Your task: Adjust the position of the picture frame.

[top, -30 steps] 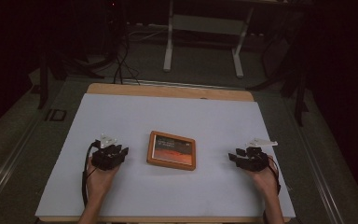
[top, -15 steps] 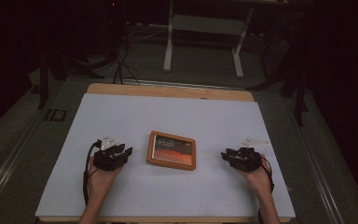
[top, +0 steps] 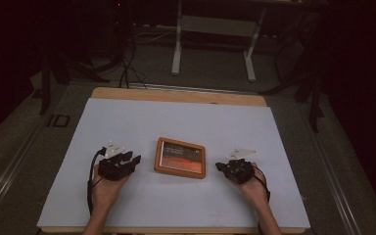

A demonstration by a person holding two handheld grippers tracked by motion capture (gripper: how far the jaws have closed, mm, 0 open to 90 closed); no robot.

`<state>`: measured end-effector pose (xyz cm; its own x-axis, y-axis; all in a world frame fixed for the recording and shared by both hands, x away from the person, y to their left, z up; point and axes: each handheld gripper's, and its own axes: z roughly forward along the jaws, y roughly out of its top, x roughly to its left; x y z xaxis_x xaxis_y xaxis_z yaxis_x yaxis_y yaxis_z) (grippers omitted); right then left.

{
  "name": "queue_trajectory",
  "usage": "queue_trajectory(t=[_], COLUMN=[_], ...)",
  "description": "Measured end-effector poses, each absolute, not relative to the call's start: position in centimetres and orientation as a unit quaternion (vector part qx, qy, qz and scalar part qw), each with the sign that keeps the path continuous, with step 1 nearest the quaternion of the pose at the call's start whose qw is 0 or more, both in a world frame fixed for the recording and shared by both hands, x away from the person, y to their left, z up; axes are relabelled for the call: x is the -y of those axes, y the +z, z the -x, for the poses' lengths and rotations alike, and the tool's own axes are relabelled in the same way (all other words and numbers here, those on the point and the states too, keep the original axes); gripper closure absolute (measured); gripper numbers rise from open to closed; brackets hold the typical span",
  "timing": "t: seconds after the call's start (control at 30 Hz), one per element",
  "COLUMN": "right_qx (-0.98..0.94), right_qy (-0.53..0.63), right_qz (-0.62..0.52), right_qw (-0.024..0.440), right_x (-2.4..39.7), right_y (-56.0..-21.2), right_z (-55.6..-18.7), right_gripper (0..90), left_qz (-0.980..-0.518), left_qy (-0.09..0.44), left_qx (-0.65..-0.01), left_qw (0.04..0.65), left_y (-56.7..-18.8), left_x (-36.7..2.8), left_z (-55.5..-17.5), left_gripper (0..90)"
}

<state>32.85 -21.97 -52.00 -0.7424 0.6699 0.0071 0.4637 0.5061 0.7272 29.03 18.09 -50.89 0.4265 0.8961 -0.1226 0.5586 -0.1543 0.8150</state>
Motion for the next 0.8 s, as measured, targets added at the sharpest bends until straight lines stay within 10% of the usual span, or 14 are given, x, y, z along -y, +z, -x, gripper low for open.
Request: queue_trajectory(t=[0.53,0.8], right_qx=[-0.876,-0.873], right_qy=[0.350,0.352], right_qz=[-0.309,-0.312], right_qw=[0.126,0.129], right_x=[19.6,19.7], right_y=[-53.3,-53.0], right_z=[-32.9,-33.2], right_gripper=[90.0,90.0], left_qz=[-0.737,-0.762], left_qy=[0.196,0.182], left_qx=[-0.471,-0.431], left_qw=[0.444,0.447], left_y=[-49.8,-49.6], left_x=[-17.4,-15.8], left_z=[-27.7,-26.2], left_gripper=[60.6,78.0])
